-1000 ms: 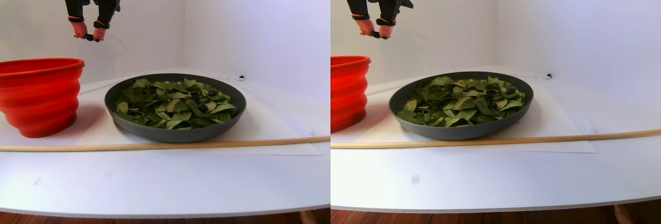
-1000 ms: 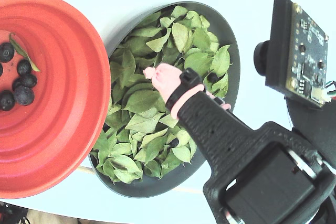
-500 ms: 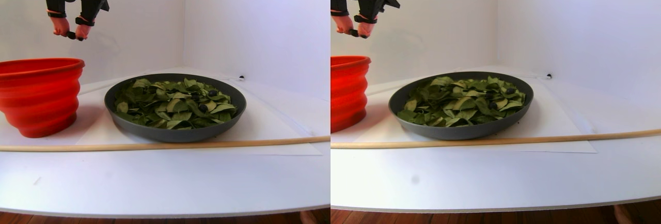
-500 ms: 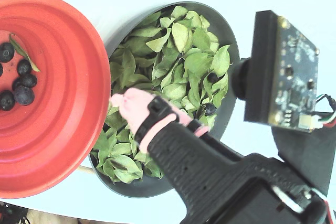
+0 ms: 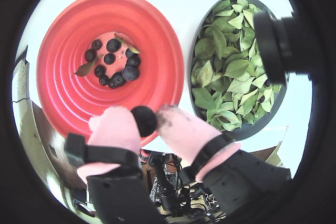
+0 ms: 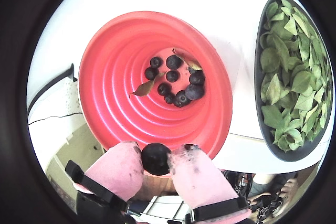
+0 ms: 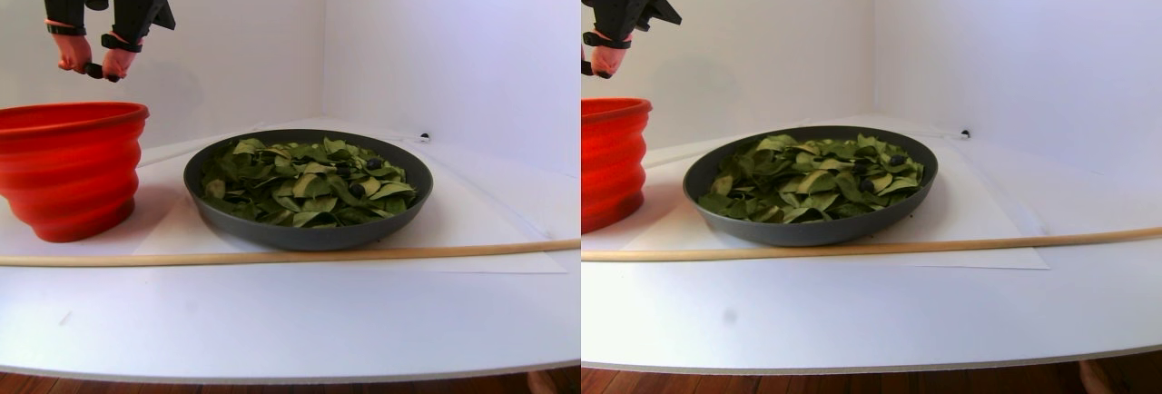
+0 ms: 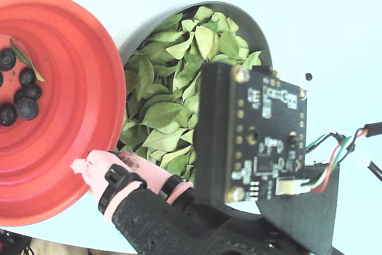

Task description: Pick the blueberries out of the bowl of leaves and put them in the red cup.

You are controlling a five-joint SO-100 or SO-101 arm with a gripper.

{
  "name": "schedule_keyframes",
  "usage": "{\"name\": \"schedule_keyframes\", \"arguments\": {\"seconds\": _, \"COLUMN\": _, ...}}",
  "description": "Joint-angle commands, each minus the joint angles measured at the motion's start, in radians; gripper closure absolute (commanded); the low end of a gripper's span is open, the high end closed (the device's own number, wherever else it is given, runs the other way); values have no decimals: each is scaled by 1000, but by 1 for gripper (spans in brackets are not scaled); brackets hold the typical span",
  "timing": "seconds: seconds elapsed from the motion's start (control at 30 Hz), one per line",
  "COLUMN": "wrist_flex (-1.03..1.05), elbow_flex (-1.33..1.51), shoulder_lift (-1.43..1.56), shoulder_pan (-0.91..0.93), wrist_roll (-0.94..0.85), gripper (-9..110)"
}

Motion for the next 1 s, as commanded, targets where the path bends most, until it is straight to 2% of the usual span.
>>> {"name": "schedule_keyframes", "arguments": {"seconds": 0.0, "wrist_flex": 2, "elbow_flex": -5, "shoulder_lift": 115, "shoulder_pan": -28, "wrist_roll": 14, "gripper": 92}}
{"name": "schedule_keyframes", "arguments": {"seconds": 0.3, "wrist_flex": -5, "elbow_flex": 18, "shoulder_lift": 103, "shoulder_pan": -31, "wrist_roll": 21, "gripper": 92}}
{"name": "schedule_keyframes", "arguments": {"seconds": 0.6, "wrist_flex": -3, "elbow_flex": 12, "shoulder_lift": 149, "shoulder_pan": 0, "wrist_roll": 23, "gripper": 82}}
{"name": "schedule_keyframes", "arguments": {"seconds": 0.97, "wrist_flex": 2, "elbow_flex": -35, "shoulder_lift": 169, "shoulder_pan": 104, "wrist_roll": -12, "gripper": 83}}
